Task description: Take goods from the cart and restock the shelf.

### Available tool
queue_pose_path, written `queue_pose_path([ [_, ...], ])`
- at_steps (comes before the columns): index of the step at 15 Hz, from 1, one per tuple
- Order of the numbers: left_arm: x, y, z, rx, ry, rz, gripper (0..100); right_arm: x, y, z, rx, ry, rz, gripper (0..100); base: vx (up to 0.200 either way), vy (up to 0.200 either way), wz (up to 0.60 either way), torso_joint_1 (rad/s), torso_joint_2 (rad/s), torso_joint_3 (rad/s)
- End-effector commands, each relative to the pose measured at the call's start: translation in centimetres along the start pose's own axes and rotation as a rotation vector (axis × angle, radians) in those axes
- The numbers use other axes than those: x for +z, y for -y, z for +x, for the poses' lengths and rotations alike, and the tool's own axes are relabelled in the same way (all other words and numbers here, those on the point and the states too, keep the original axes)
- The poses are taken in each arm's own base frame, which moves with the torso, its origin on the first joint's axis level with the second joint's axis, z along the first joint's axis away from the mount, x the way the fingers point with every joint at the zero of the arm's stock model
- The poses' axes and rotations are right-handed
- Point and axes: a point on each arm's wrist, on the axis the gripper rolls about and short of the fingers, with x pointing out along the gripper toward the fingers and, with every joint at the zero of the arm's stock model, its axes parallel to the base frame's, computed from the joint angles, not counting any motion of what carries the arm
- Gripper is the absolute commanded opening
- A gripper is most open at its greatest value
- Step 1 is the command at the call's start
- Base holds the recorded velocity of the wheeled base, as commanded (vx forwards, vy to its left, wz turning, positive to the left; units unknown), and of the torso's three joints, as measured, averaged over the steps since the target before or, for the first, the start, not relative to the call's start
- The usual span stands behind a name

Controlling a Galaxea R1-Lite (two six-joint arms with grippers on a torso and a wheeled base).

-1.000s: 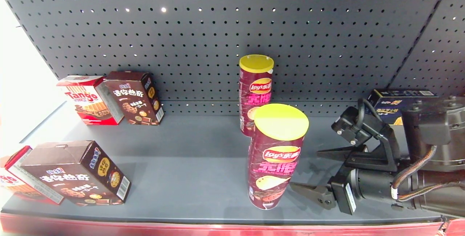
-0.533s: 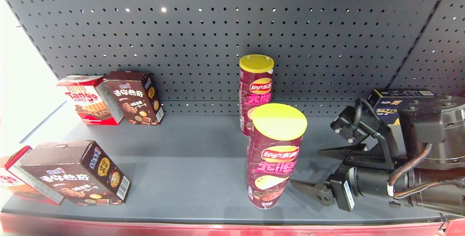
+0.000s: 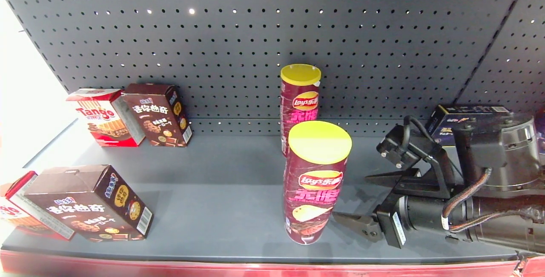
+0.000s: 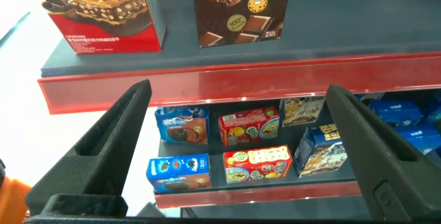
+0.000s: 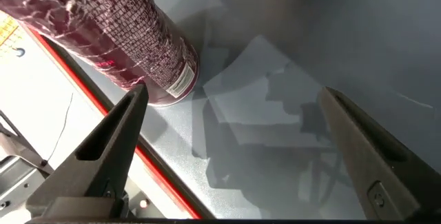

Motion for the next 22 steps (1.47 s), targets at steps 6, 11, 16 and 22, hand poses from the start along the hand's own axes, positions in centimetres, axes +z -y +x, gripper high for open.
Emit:
queue_pose_path([
  [6, 0.0, 0.0, 0.0, 0.000, -0.002, 0.001, 100, 0.4, 0.0, 0.5, 0.001, 0.002, -0.001, 100, 0.000, 0.000, 0.00, 0.000, 0.00, 0.000],
  [11, 0.0, 0.0, 0.0, 0.000, -0.002, 0.001, 100, 0.4, 0.3, -0.1, -0.012, 0.015, 0.005, 100, 0.000, 0.000, 0.00, 0.000, 0.00, 0.000],
  [16, 0.0, 0.0, 0.0, 0.000, -0.002, 0.001, 100, 1.5, 6.0, -6.4, -0.309, 0.203, 0.107, 100, 0.000, 0.000, 0.00, 0.000, 0.00, 0.000],
  [22, 0.0, 0.0, 0.0, -0.003, -0.001, 0.006, 100, -5.7, 4.3, -17.9, -0.717, 0.369, 0.136, 100, 0.000, 0.000, 0.00, 0.000, 0.00, 0.000],
])
